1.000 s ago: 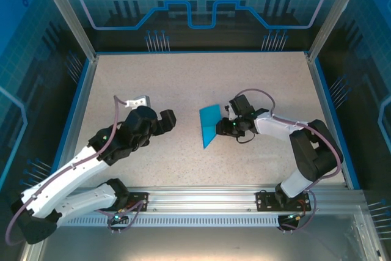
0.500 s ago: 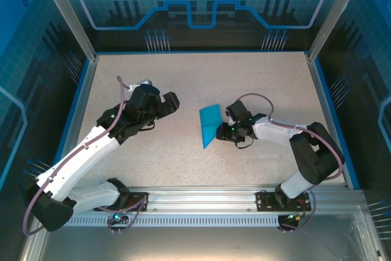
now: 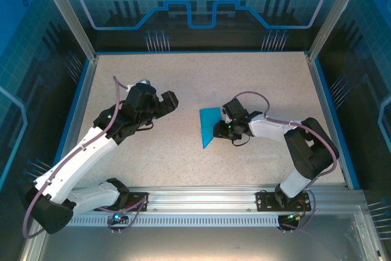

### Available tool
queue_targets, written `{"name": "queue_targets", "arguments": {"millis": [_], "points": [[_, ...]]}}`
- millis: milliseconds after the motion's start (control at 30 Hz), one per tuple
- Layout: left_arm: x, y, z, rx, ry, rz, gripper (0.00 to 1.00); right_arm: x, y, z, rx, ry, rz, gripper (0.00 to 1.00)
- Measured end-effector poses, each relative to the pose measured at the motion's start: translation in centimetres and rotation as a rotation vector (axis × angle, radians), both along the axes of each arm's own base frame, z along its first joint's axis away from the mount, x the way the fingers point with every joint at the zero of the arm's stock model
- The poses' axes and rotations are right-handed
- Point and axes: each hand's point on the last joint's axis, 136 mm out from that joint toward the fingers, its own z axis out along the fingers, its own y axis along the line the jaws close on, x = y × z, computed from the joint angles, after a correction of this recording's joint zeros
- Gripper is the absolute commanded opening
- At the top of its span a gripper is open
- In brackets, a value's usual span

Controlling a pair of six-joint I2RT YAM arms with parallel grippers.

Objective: Fold a paper plane with a square sheet of paper (pick it up from the middle)
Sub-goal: Fourth fold the wing at the center of the table.

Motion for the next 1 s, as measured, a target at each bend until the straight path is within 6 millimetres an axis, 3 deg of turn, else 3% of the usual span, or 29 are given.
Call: {"name": "queue_targets", "arguments": {"millis": [300,533,1000], "points": [[0.1,0.1,0.4,-0.003,-0.006,-0.002,0.99,0.0,-0.2,-0.2,0.001,0.004,-0.023,0.42],[0.1,0.0,0.6,-0.012,-0.007,-0.01,0.98,-0.8,-2.1,-0.7,0.053,0.031,-0.073,0.46],[0.2,-0.8,1.5,-0.046,-0.007,-0.041,0.99,0.0,-0.1,-0.4,0.161,0.038,-0.061,0.54]]}}
